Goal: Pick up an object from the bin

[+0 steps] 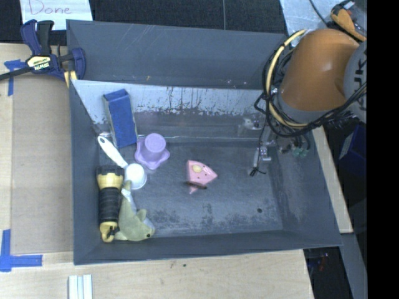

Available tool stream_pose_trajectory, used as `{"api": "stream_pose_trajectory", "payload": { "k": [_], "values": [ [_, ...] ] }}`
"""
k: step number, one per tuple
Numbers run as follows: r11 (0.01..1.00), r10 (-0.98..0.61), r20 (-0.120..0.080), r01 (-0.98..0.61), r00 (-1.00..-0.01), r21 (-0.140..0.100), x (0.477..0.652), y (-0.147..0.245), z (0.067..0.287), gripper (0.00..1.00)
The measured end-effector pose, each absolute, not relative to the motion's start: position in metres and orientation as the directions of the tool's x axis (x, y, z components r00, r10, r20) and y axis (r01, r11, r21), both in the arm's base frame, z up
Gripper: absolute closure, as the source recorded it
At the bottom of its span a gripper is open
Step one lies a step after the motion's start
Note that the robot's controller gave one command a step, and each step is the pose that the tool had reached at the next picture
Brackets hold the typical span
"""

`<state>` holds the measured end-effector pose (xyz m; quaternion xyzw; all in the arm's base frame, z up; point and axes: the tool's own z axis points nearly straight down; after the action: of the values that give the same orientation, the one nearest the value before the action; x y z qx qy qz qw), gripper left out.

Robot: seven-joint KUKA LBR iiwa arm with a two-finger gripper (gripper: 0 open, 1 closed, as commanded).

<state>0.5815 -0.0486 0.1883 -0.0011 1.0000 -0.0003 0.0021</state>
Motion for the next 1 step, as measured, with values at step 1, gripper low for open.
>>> {"api": "stream_pose_trajectory", "payload": {
  "k": [1],
  "values": [
    [0.992,-0.13,-0.005,-0.13,-0.992,-0.001,0.5708,-0.0029,0.1214,0.0]
  ]
}}
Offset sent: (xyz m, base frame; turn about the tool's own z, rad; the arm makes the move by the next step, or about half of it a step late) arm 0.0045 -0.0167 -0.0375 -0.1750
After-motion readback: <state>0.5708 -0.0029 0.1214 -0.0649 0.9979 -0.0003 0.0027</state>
